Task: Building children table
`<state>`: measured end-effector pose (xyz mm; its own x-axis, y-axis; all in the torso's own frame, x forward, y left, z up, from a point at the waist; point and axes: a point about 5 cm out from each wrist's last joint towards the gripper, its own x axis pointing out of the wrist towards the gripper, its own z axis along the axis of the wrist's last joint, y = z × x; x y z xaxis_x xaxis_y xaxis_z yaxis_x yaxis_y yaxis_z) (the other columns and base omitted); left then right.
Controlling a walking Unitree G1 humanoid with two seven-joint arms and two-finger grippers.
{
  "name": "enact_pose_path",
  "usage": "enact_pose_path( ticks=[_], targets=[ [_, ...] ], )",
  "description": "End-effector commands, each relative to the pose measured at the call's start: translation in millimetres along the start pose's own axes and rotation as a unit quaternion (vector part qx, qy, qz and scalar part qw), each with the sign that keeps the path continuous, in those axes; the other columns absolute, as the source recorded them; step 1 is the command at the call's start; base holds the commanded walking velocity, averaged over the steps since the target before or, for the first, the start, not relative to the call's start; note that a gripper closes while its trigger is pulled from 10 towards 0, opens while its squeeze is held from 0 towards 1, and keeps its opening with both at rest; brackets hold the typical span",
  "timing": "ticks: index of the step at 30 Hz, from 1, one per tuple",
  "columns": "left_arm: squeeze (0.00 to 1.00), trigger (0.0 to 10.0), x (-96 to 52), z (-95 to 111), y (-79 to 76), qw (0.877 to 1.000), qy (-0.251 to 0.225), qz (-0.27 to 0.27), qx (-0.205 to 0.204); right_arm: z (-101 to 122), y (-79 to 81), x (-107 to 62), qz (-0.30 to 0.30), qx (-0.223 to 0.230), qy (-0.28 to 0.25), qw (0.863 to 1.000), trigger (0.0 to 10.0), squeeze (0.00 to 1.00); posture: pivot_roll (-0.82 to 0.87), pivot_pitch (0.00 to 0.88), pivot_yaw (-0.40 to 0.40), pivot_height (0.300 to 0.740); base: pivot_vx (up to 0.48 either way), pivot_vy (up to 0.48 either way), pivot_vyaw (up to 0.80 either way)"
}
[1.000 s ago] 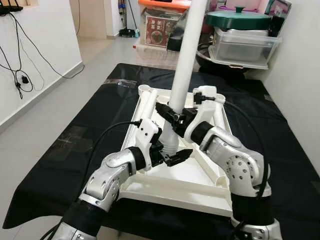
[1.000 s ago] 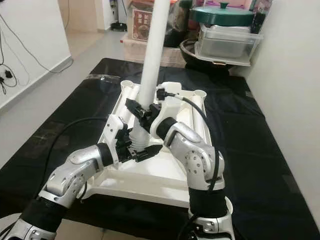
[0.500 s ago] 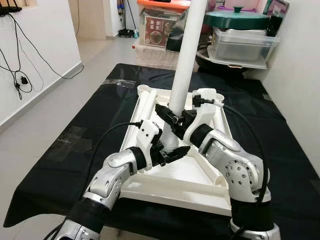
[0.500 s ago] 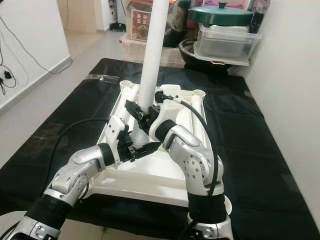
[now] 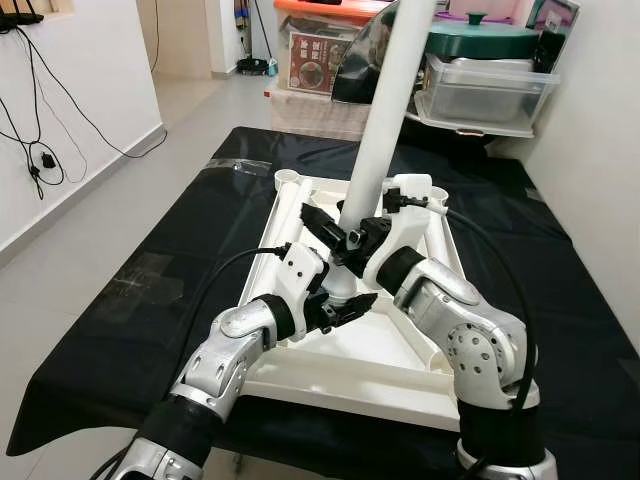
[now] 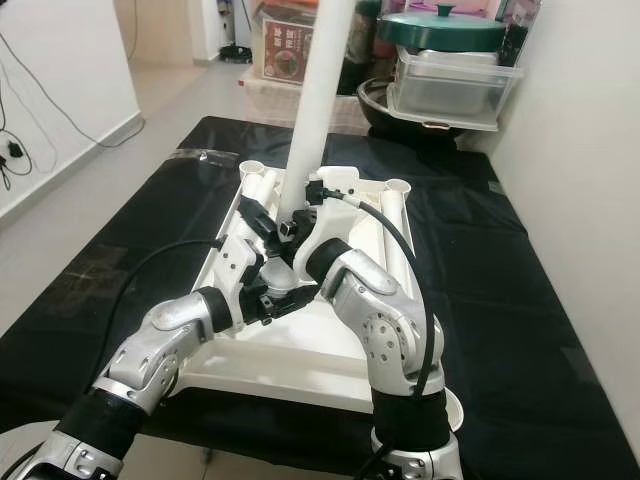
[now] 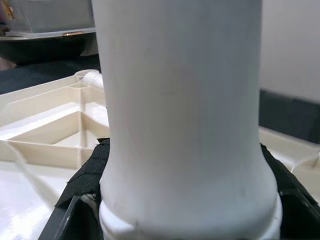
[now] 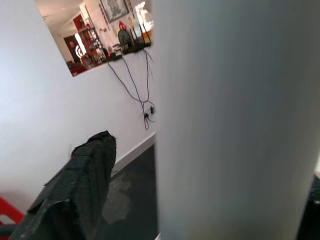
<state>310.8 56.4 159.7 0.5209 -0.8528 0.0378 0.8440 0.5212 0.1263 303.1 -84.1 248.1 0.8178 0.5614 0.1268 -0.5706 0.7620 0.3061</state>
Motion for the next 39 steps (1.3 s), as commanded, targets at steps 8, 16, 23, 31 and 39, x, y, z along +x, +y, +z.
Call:
enact_pose_path(
  ticks=[8,16,23,31,39],
  targets=[
    [0.00,10.0,-6.3,-14.3,-14.0,0.997,0.030,-0.050,0.046,25.1,-8.9,-1.8,0.022,0.000,-0.024,0.999,9.9,0.00,0.08,0.000,-0.091,0.740,0.000,0.000,0.00],
    [0.00,10.0,-5.6,-13.2,-15.4,0.997,0.026,-0.053,0.048,12.6,-5.2,-0.7,0.033,0.018,-0.017,0.999,0.0,0.00,0.09,0.000,-0.088,0.740,0.000,0.000,0.00],
    [0.00,10.0,-3.2,-11.6,-11.2,0.997,0.022,-0.052,0.061,-4.9,1.3,-2.8,0.044,0.050,0.000,0.998,0.0,0.00,0.09,0.000,-0.080,0.740,0.000,0.000,0.00],
    [1.00,10.0,-3.3,-12.5,-6.9,0.997,0.024,-0.034,0.071,-5.7,1.1,-4.6,0.045,0.062,-0.004,0.997,0.0,0.00,0.09,0.000,-0.075,0.740,0.000,0.000,0.00],
    [1.00,10.0,-7.3,-2.8,3.1,0.999,-0.007,-0.012,0.030,15.7,-25.2,-13.2,0.008,0.025,-0.035,0.999,0.0,0.00,0.10,0.000,-0.083,0.740,0.000,0.000,0.00]
  ],
)
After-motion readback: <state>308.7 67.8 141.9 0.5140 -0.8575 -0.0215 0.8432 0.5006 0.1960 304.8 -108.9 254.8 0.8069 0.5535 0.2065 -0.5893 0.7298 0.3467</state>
